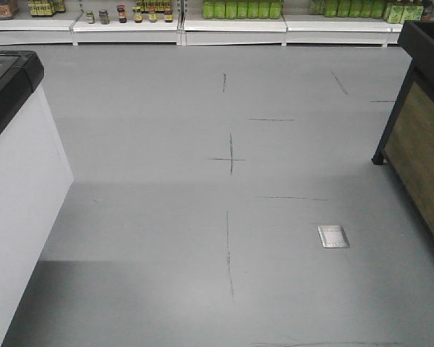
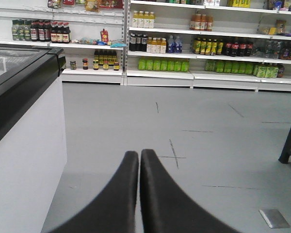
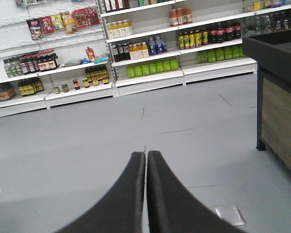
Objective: Pick three apples into basket with both arms
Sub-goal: 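Drive the base forward across the grey floor toward the produce tables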
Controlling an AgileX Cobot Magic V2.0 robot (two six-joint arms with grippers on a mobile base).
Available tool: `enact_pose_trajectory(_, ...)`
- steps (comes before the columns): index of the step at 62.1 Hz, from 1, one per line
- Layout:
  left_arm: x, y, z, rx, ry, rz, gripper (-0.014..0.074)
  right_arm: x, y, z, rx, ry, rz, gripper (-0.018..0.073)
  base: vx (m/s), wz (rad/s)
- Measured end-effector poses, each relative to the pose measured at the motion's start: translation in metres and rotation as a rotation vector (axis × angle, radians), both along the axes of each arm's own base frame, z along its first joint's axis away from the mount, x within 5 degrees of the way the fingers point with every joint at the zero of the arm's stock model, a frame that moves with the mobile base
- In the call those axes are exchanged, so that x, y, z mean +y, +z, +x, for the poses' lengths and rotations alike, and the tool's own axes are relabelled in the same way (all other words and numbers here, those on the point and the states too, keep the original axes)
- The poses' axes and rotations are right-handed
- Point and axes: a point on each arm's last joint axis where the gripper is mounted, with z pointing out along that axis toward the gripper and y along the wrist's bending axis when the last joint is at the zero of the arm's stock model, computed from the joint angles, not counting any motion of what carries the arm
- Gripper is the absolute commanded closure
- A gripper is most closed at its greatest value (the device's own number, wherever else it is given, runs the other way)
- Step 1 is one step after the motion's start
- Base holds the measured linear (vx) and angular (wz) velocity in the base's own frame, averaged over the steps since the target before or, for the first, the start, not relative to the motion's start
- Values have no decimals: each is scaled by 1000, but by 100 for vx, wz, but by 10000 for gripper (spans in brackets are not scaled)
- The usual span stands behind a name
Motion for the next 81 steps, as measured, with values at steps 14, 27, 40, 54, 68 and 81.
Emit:
enact_pose_trajectory(14, 0, 0, 0, 0, 0, 0, 603, 0, 0, 0, 0, 0, 0, 564, 20, 10)
enact_pose_trajectory(27, -3, 0, 0, 0, -46, 0, 603, 0, 0, 0, 0, 0, 0, 564, 22, -5)
enact_pose_trajectory(40, -4, 0, 0, 0, -68, 0, 603, 0, 0, 0, 0, 0, 0, 564, 23, -17)
enact_pose_trajectory(54, -4, 0, 0, 0, -68, 0, 603, 0, 0, 0, 0, 0, 0, 564, 25, -21)
enact_pose_trajectory(68, -4, 0, 0, 0, -68, 0, 603, 0, 0, 0, 0, 0, 0, 564, 26, -26)
enact_pose_trajectory(81, -4, 0, 0, 0, -68, 0, 603, 0, 0, 0, 0, 0, 0, 564, 25, -36)
